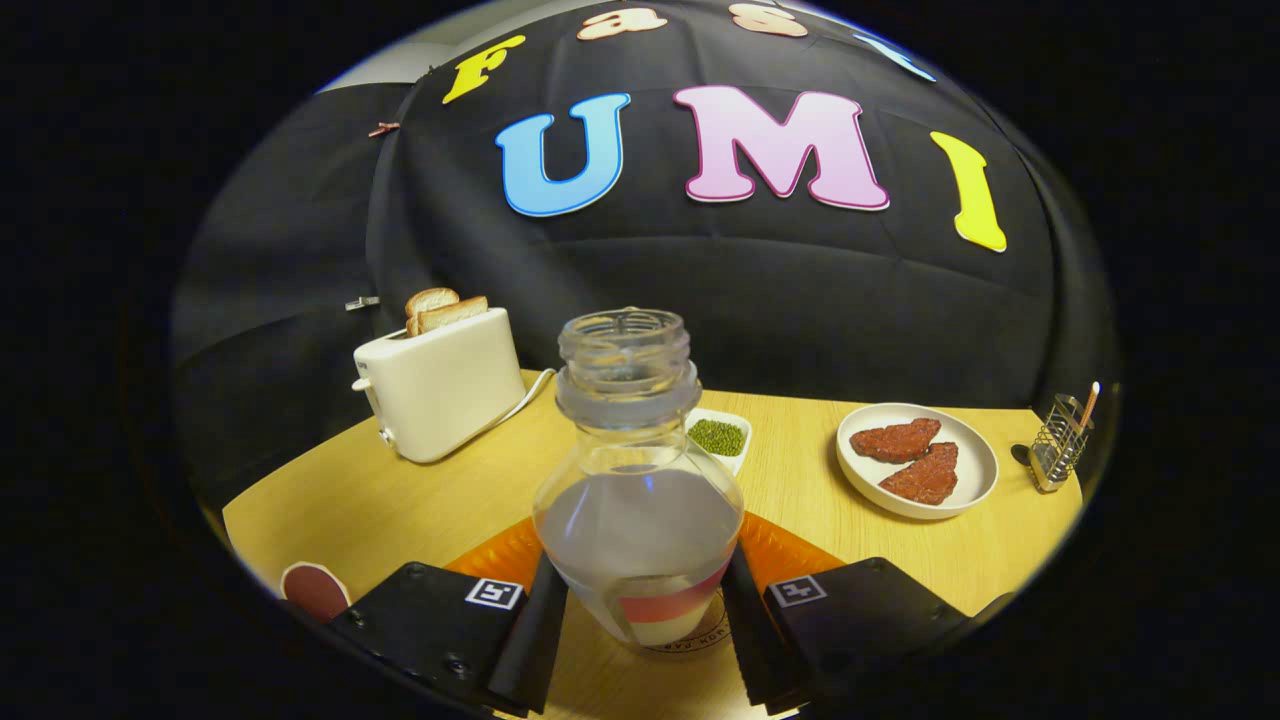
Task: Take the bottle from table, then pour the juice into the cup, finally place the bottle on the coaster
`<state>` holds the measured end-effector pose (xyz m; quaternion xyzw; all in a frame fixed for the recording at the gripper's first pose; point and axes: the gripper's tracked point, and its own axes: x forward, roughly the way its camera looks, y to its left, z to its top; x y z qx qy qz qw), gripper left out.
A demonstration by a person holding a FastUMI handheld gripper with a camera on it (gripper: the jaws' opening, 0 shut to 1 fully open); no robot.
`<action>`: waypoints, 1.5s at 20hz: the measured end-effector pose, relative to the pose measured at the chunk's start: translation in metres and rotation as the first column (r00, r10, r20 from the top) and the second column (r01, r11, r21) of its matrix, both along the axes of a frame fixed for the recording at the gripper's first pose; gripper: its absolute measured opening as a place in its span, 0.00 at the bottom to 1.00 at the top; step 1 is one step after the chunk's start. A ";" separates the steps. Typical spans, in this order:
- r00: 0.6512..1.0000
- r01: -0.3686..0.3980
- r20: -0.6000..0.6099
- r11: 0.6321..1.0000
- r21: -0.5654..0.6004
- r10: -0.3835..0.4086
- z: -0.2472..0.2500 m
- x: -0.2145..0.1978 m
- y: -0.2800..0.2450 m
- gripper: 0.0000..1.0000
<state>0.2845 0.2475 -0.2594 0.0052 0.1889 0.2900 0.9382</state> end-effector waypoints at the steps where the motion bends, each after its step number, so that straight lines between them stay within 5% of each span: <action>1: 1.000 0.006 0.016 1.000 0.003 -0.007 0.004 0.002 0.000 0.74; 13: 1.000 0.018 -0.018 0.999 -0.047 -0.019 -0.007 -0.001 -0.012 0.79; 16: 0.999 0.027 -0.033 0.998 -0.055 -0.029 -0.006 -0.004 -0.017 0.99; 30: 0.989 0.033 -0.135 0.990 -0.135 -0.051 0.029 -0.109 -0.052 0.99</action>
